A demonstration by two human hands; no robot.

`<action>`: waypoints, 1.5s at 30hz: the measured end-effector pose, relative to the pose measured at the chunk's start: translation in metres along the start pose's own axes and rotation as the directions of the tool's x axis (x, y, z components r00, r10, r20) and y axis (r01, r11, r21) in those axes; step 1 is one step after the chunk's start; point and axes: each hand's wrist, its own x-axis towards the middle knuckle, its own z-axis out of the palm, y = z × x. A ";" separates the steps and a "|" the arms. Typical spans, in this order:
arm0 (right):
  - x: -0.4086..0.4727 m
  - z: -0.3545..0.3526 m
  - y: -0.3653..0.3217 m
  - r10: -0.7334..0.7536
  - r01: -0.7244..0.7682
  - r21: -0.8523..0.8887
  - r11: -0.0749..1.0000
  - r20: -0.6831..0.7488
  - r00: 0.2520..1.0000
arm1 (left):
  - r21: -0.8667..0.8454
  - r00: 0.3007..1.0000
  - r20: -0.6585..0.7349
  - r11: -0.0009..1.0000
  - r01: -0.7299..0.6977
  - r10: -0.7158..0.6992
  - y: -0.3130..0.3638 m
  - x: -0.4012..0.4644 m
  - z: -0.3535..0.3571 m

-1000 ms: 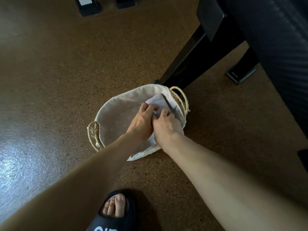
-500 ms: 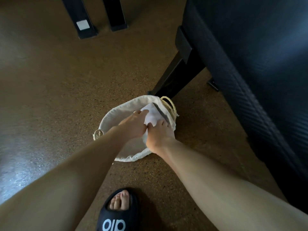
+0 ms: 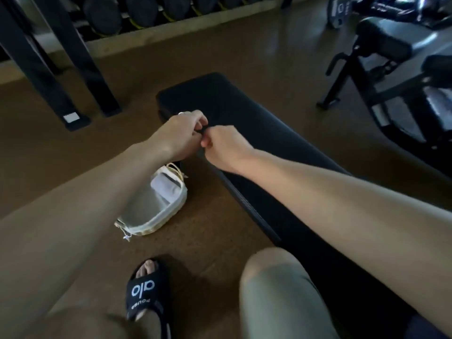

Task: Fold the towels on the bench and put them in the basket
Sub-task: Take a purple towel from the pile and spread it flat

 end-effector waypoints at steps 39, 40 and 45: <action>-0.310 -0.105 0.223 0.682 -0.569 0.450 0.689 -0.137 0.718 | -0.548 0.987 0.156 0.835 0.047 0.048 0.275 -0.126 0.173; -0.312 -0.103 0.223 0.686 -0.544 0.511 0.666 -0.134 0.715 | -0.510 0.985 0.168 0.858 0.063 0.028 0.273 -0.125 0.170; -0.307 -0.100 0.218 0.749 -0.421 0.735 0.531 -0.174 0.640 | -0.294 0.989 0.028 0.947 -0.132 0.146 0.271 -0.132 0.158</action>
